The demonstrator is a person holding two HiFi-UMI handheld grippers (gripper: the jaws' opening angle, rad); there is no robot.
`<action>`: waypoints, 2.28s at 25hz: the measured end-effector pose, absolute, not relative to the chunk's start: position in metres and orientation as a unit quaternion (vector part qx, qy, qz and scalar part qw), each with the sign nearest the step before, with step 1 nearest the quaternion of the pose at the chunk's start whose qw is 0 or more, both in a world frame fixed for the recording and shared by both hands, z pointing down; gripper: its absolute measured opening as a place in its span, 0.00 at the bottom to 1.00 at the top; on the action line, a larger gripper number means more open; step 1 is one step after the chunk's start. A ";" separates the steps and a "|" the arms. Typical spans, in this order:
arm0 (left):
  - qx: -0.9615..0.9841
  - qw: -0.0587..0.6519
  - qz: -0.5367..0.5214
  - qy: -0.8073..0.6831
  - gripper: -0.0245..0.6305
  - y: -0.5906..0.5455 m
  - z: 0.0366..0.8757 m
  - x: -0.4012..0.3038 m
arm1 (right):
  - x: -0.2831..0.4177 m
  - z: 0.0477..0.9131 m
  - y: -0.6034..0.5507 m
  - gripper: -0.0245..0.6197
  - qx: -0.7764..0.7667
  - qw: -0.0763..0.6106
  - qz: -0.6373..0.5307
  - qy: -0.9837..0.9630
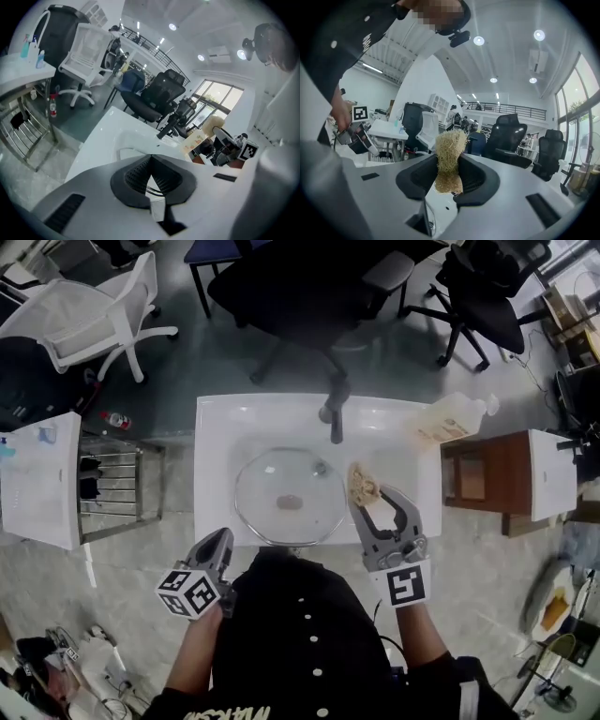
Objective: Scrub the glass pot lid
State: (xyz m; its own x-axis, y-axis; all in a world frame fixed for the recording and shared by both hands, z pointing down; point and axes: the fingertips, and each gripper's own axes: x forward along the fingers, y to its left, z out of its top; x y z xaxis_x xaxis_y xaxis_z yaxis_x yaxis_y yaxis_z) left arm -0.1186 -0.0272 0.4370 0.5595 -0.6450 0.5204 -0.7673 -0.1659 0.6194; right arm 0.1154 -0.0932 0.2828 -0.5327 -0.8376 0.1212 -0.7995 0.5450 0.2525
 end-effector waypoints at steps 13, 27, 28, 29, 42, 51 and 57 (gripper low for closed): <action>0.706 0.560 0.056 -0.429 0.07 -0.026 0.504 -0.109 | 0.083 0.393 -0.120 0.26 0.387 0.236 -0.099 -0.886; 0.601 0.685 0.048 -0.410 0.29 -0.039 0.542 -0.091 | 0.034 0.473 -0.137 0.26 0.278 0.311 -0.189 -0.889; 0.591 0.693 0.050 -0.410 0.29 -0.039 0.544 -0.090 | 0.030 0.480 -0.137 0.26 0.266 0.320 -0.201 -0.887; 0.579 0.703 0.053 -0.409 0.29 -0.037 0.546 -0.089 | 0.027 0.487 -0.136 0.26 0.252 0.330 -0.217 -0.884; 0.493 0.773 0.031 -0.399 0.22 -0.038 0.567 -0.076 | -0.014 0.561 -0.149 0.26 0.122 0.380 -0.325 -0.857; 0.492 0.771 0.057 -0.401 0.21 -0.035 0.569 -0.079 | -0.028 0.610 -0.167 0.26 0.045 0.425 -0.370 -0.825; 0.515 0.758 0.056 -0.397 0.21 -0.041 0.566 -0.077 | -0.046 0.630 -0.161 0.26 0.002 0.429 -0.386 -0.817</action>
